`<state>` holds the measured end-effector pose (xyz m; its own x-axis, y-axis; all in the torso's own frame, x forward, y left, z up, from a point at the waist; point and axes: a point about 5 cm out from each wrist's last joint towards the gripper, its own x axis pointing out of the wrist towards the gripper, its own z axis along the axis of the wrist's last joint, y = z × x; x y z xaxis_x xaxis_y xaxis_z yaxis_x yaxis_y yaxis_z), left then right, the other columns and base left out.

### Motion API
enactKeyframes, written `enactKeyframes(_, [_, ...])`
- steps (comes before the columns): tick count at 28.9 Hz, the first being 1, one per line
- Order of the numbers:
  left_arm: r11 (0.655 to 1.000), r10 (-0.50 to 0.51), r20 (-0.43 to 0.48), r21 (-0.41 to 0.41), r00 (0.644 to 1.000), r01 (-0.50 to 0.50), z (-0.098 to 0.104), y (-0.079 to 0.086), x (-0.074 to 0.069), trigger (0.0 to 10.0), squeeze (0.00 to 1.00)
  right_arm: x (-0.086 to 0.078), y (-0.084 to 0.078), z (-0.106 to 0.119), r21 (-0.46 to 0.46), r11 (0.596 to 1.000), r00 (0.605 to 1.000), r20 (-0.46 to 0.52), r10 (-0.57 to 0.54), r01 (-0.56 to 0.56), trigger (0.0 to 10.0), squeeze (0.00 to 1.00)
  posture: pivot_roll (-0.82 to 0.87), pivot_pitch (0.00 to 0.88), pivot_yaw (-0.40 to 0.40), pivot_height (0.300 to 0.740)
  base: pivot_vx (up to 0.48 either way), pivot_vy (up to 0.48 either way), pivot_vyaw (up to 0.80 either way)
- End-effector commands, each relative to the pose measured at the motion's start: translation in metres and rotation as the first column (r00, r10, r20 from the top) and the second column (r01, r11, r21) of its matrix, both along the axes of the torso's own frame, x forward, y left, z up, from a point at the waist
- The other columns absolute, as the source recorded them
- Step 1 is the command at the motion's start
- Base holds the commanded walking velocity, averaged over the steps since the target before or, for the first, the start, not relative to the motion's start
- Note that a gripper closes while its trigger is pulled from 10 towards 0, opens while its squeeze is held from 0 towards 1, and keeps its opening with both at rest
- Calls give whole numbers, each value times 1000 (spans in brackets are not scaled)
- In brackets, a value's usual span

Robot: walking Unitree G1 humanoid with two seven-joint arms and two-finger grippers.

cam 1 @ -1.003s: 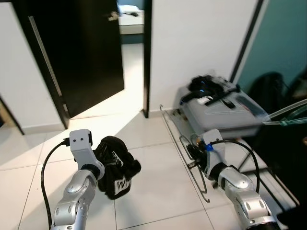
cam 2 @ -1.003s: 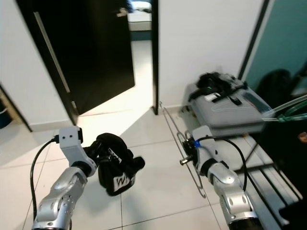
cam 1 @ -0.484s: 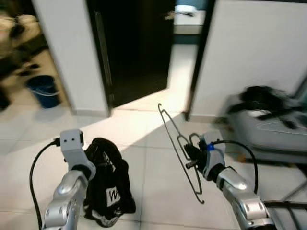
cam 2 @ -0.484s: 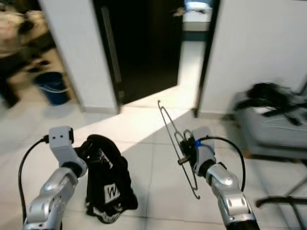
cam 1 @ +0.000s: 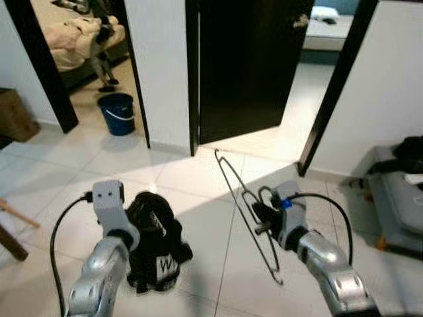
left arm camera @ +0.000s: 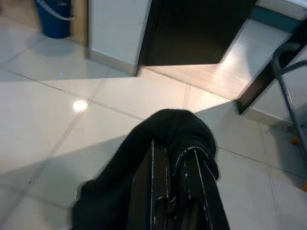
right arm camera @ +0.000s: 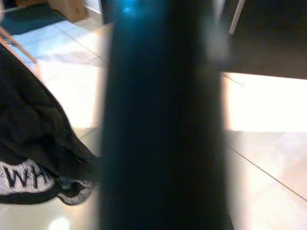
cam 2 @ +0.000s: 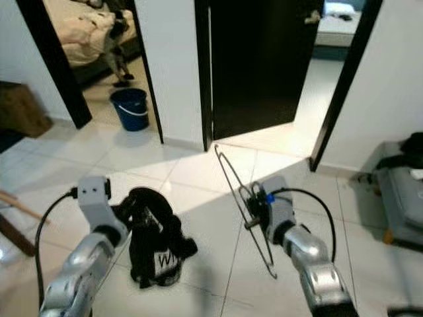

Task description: Hang hanger

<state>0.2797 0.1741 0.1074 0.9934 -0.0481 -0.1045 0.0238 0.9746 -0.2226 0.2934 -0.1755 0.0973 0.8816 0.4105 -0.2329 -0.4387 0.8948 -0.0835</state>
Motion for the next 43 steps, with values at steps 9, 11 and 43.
enactKeyframes(9, [999, -48, 43, 6, 998, 48, 8, -1, 0, 10000, 0, -11, -3, -3, 28, 999, 1000, -20, -15, 15, 10000, 0, -133, 14, 34, 740, 0, 0, 731])
enactKeyframes(11, [999, -45, 31, -18, 999, 45, 6, 1, 0, 10000, 0, -12, -2, -3, 35, 999, 1000, -23, -16, 17, 10000, 0, -129, 19, 44, 740, 0, 0, 731])
enactKeyframes(43, [999, -44, 14, -20, 999, 44, 3, 10, 0, 10000, 0, -12, 7, 1, 150, 989, 1000, -22, -11, 15, 10000, 0, -39, 15, 64, 740, 0, 0, 167])
